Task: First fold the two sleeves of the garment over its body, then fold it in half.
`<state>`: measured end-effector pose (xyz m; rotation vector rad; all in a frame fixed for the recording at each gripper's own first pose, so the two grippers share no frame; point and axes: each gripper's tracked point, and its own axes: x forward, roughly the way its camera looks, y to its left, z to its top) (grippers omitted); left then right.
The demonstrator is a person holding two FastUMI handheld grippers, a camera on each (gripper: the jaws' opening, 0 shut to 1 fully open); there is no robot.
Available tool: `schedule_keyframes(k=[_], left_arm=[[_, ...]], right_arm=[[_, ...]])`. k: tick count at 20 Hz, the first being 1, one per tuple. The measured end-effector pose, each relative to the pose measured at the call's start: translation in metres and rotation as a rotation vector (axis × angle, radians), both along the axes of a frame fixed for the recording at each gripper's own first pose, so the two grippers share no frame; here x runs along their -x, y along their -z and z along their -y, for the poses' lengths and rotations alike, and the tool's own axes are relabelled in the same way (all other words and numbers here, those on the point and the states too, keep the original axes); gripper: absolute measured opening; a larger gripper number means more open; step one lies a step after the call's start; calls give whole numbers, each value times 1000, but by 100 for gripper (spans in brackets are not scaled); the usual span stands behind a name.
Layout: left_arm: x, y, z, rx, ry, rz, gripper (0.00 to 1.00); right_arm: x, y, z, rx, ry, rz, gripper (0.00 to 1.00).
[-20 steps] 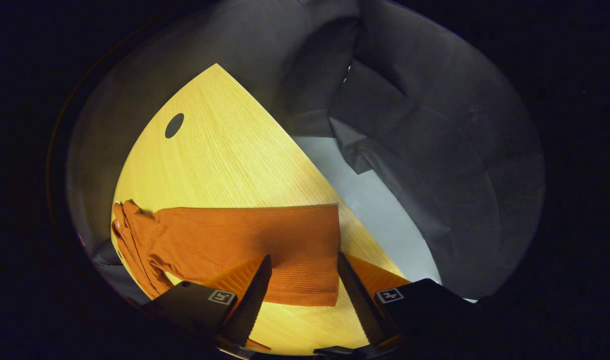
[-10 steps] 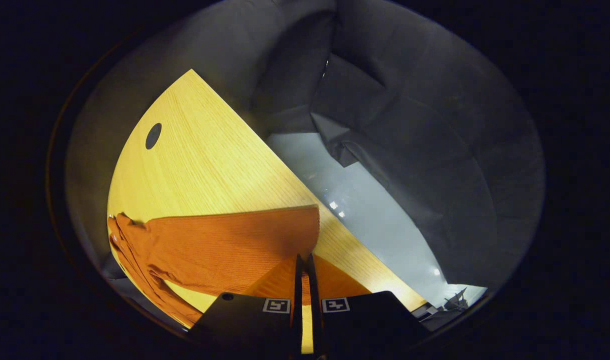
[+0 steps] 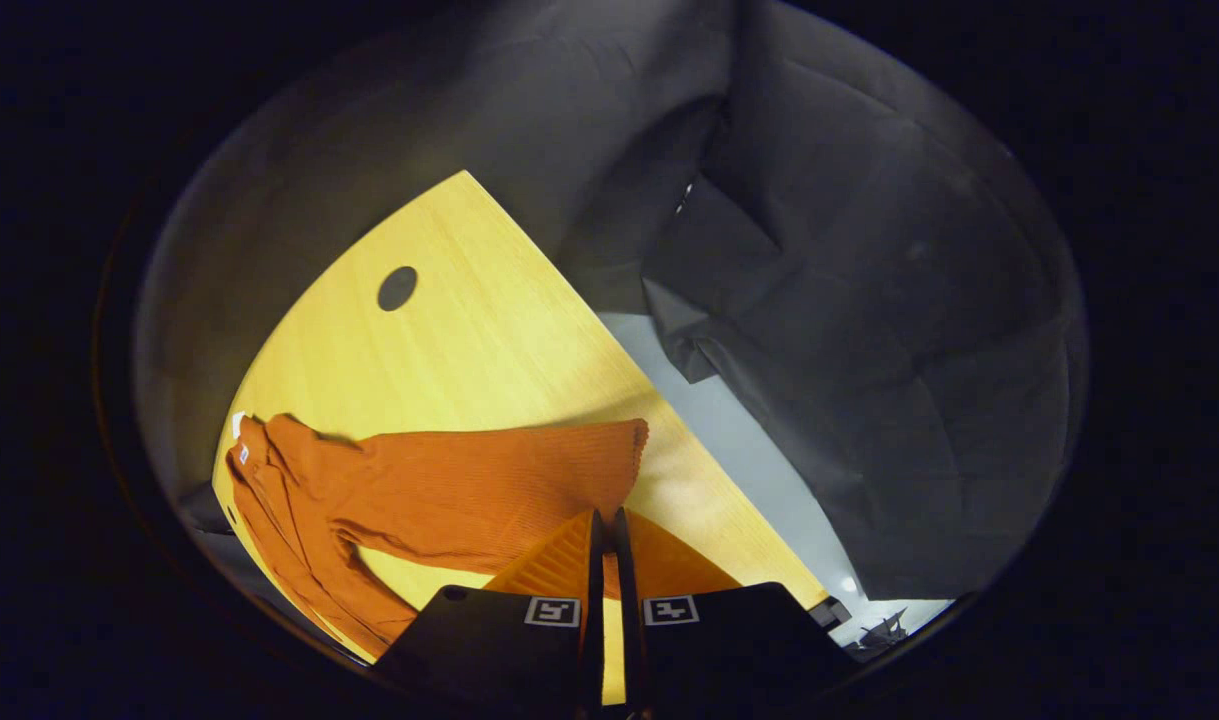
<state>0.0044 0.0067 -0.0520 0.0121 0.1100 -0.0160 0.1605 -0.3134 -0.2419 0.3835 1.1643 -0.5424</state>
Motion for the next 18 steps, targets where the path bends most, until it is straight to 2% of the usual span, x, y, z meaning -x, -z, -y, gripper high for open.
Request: schedule_keyframes(k=[2,3,4,6,11,16,18], left_arm=[[-1,4,-12,1,-4,7,96],[-1,10,-19,1,-9,-4,100],[0,14,-26,3,-13,-14,95],[2,19,-41,10,-24,-24,96],[8,37,-84,25,-57,-38,96],[16,61,-139,20,-130,-74,96],[21,72,-161,19,-154,-81,96]], right_arm=[[-13,-25,-27,11,-45,36,8],[-21,-36,-45,11,-71,53,8],[-29,-45,-64,8,-101,73,8],[-44,-62,-107,6,-162,97,8],[-79,-81,-252,-10,-357,122,8],[-94,-65,-416,-56,-550,102,8],[-97,-55,-466,-49,-601,89,8]])
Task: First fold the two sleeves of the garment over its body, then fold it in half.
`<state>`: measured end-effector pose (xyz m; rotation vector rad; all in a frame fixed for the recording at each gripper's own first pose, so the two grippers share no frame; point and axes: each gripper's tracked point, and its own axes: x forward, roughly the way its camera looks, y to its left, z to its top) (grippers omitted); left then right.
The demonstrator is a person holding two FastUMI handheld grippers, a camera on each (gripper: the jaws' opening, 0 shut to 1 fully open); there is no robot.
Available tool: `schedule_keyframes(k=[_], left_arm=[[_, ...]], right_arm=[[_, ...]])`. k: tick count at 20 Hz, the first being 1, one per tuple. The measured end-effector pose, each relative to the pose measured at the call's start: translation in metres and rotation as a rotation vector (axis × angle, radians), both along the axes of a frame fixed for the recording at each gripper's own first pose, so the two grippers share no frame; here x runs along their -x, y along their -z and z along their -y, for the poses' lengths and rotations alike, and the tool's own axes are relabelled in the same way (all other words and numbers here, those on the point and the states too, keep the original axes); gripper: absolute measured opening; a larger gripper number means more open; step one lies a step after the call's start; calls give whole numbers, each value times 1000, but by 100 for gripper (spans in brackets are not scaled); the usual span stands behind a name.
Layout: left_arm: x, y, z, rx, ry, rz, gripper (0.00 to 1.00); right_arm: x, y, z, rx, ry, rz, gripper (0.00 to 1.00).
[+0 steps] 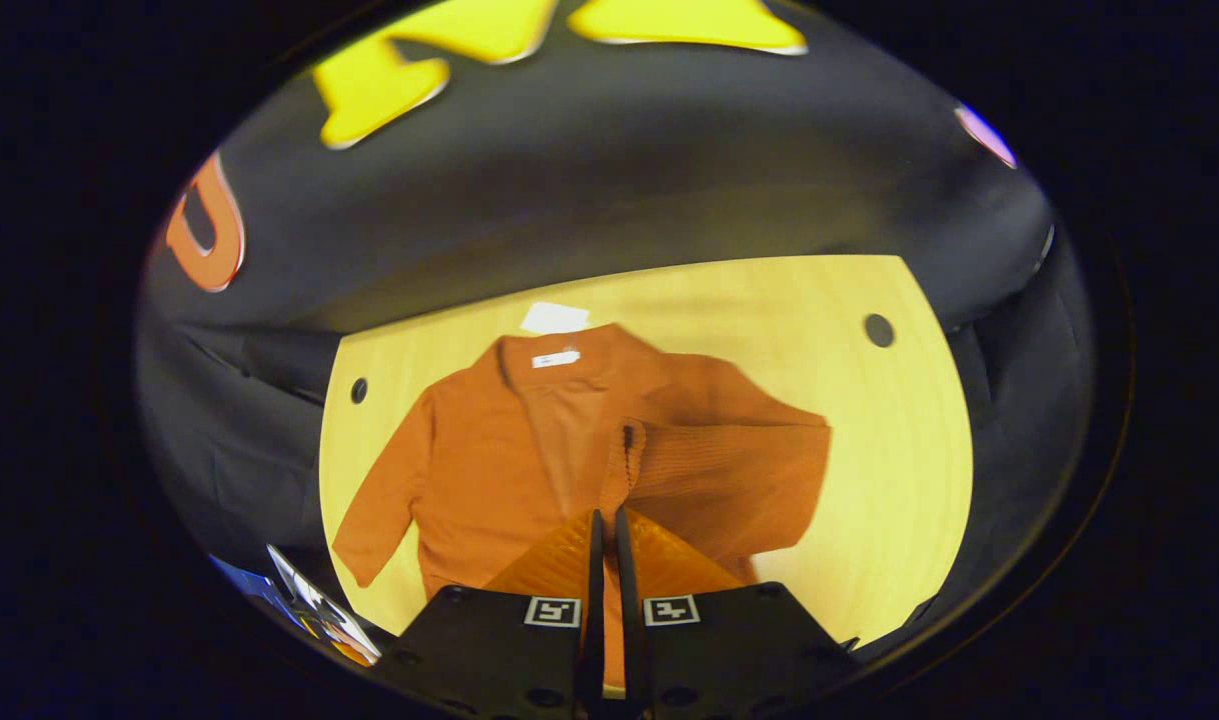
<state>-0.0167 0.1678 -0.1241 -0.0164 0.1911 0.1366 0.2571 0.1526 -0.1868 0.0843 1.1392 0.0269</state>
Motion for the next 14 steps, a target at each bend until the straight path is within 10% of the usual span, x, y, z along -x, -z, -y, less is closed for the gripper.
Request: schedule_keyframes(k=[14], left_arm=[[26,27,-39,-20,48,-22,92]], right_arm=[[-26,118,-204,-77,-161,-31,8]])
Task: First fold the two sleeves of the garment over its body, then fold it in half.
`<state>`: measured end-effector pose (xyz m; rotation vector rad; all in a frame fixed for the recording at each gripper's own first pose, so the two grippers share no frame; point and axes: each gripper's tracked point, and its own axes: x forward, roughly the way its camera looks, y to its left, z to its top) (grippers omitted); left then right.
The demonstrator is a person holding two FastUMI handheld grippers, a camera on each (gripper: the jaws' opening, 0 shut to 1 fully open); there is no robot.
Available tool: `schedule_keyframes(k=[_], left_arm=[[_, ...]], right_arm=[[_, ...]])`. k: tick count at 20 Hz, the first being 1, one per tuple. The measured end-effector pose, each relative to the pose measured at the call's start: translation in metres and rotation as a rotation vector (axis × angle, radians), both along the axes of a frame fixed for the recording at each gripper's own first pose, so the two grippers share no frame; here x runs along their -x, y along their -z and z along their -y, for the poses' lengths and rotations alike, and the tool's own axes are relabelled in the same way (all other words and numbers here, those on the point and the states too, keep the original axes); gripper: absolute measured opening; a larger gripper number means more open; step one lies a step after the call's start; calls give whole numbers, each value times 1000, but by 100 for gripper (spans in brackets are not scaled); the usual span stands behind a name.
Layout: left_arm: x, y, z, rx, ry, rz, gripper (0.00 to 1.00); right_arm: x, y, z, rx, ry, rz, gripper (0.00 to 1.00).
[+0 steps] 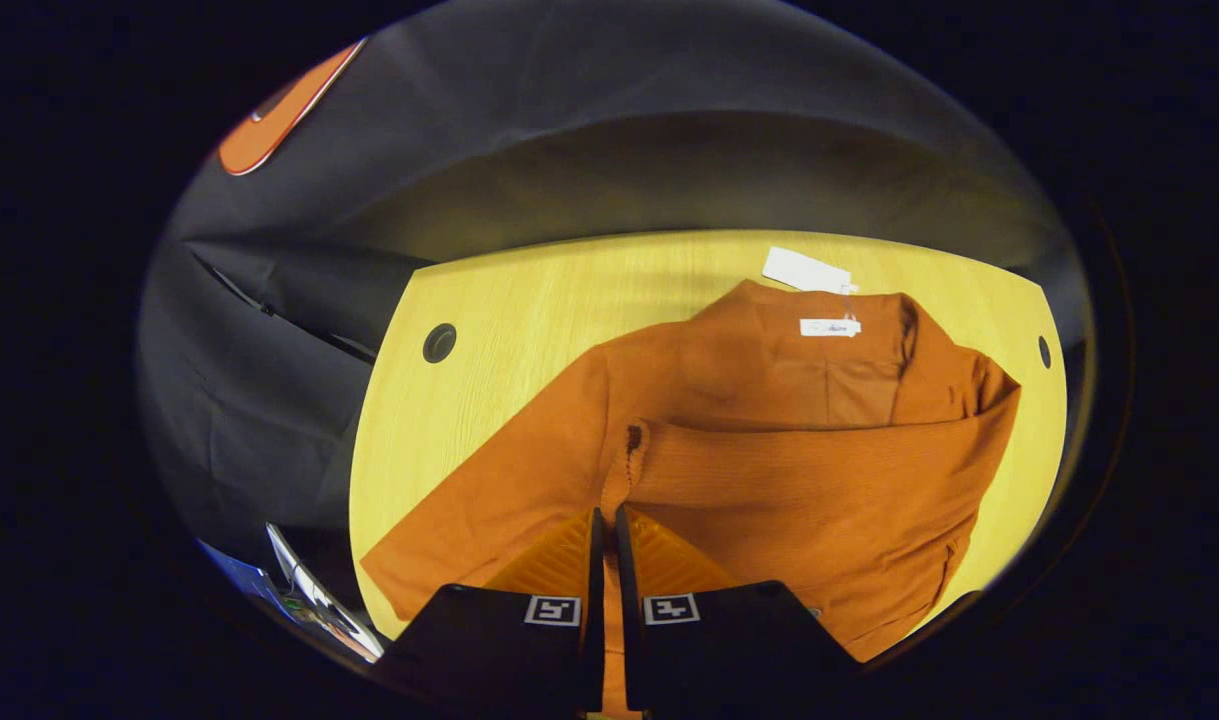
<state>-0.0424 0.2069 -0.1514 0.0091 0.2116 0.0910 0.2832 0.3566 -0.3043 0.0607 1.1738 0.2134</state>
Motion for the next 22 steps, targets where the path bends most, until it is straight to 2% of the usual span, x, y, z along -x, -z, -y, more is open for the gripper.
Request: schedule_keyframes(k=[4,6,7,8,9,10,11,13,15,16,17,20,22], left_arm=[[11,6,2,43,-22,-5,92],[15,10,1,66,-40,-14,94],[16,11,-1,71,-53,-17,94],[18,10,-4,72,-65,-20,94],[19,9,-8,65,-81,-21,95],[19,10,-14,54,-98,-25,95],[20,7,-20,41,-121,-26,95],[21,0,-33,18,-158,-20,96],[18,-7,-44,-2,-190,-11,97],[16,-9,-49,-3,-201,-15,97],[13,-10,-53,-2,-216,-22,96],[6,-9,-80,2,-298,-38,97],[3,13,-102,3,-361,-132,96]], right_arm=[[-2,20,-7,38,-1,7,9],[1,20,-18,-2,-10,8,9],[0,21,-20,-10,-4,9,19],[2,17,-23,-28,-4,9,19],[3,14,-27,-44,-10,8,29],[5,14,-24,-31,-19,10,34],[9,6,-23,-33,-37,12,50],[17,-6,-25,-47,-74,18,75],[18,-21,0,2,-85,66,99],[21,-29,7,0,-81,80,94],[26,-38,14,-25,-65,86,98],[42,-66,52,-75,-50,109,98],[66,-84,91,-92,-84,145,98]])
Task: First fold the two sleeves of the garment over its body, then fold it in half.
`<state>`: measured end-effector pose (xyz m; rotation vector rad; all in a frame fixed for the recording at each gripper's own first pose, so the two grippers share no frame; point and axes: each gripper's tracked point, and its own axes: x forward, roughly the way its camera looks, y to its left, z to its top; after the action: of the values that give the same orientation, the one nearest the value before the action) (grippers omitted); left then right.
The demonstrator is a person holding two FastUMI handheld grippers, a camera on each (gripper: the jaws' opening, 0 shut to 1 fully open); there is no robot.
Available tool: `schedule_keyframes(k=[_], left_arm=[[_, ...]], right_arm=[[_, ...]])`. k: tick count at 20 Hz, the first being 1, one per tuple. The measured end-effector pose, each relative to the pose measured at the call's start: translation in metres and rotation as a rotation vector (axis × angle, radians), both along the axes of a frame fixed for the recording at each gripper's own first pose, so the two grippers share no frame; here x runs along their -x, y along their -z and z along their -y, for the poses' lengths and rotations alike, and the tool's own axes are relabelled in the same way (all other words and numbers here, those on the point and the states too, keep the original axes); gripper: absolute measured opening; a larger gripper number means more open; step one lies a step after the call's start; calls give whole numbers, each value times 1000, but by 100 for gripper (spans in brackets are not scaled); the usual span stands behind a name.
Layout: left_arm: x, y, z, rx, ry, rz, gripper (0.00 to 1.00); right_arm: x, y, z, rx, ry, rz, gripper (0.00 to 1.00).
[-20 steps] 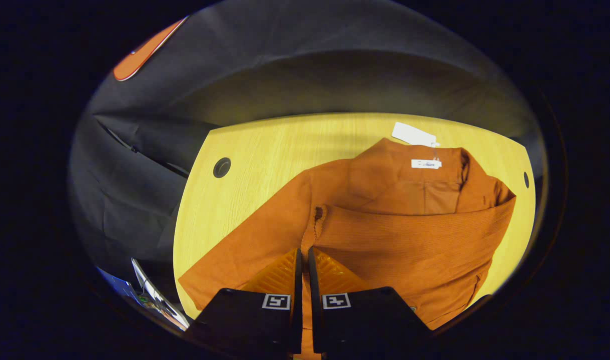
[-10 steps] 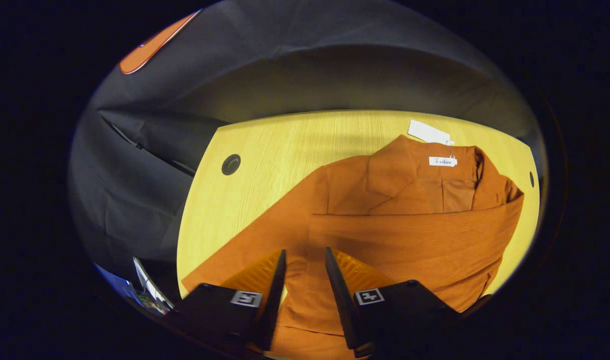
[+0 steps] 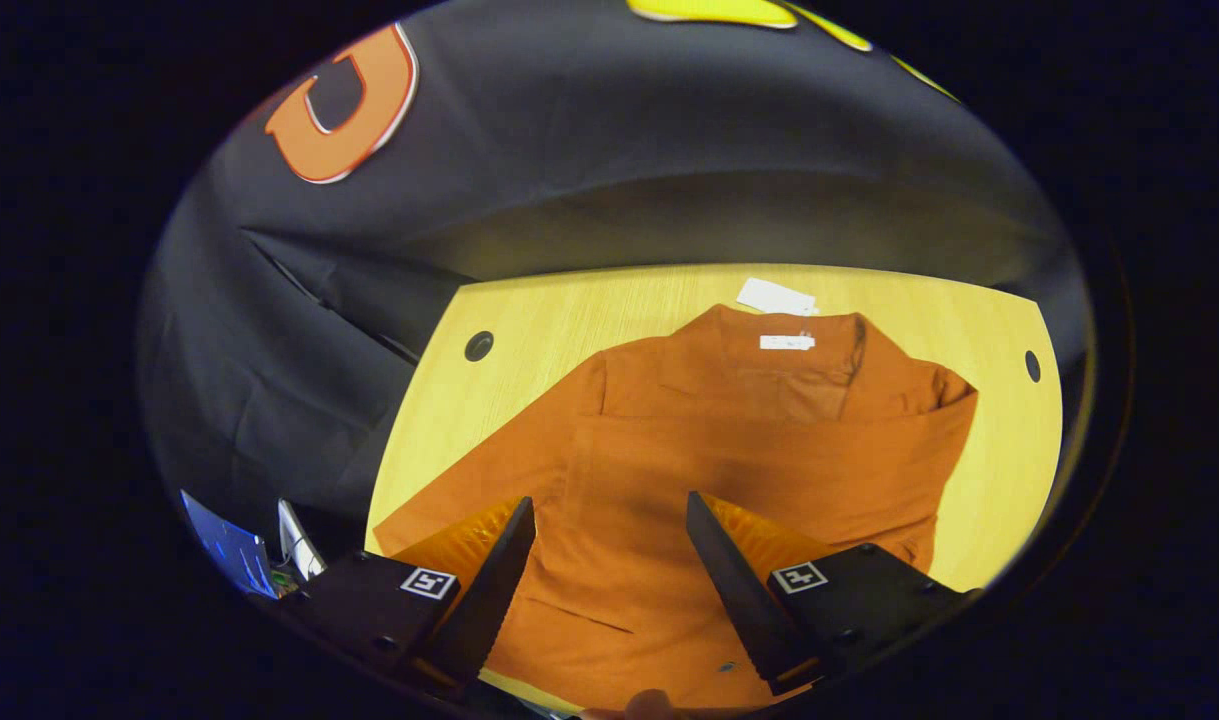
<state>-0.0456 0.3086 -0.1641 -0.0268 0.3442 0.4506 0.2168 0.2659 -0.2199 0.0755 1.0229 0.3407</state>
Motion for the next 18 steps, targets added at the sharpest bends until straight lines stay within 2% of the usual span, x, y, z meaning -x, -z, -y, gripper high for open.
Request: schedule_keyframes(k=[3,5,6,7,9,13,18], left_arm=[[8,27,-52,22,-130,-90,99],[8,46,-94,34,-235,-172,99],[8,54,-115,30,-292,-217,99],[3,62,-130,35,-304,-246,100],[0,87,-147,102,-301,-307,99],[-16,156,-140,381,-272,-503,100],[-24,190,-137,532,-249,-688,100]], right_arm=[[40,-17,81,43,-20,75,98],[66,-23,142,108,3,102,94],[79,-26,166,118,23,107,98],[88,-35,180,100,41,118,94],[100,-52,206,64,82,164,98],[117,-92,223,3,141,282,98],[151,-118,208,1,77,357,98]])
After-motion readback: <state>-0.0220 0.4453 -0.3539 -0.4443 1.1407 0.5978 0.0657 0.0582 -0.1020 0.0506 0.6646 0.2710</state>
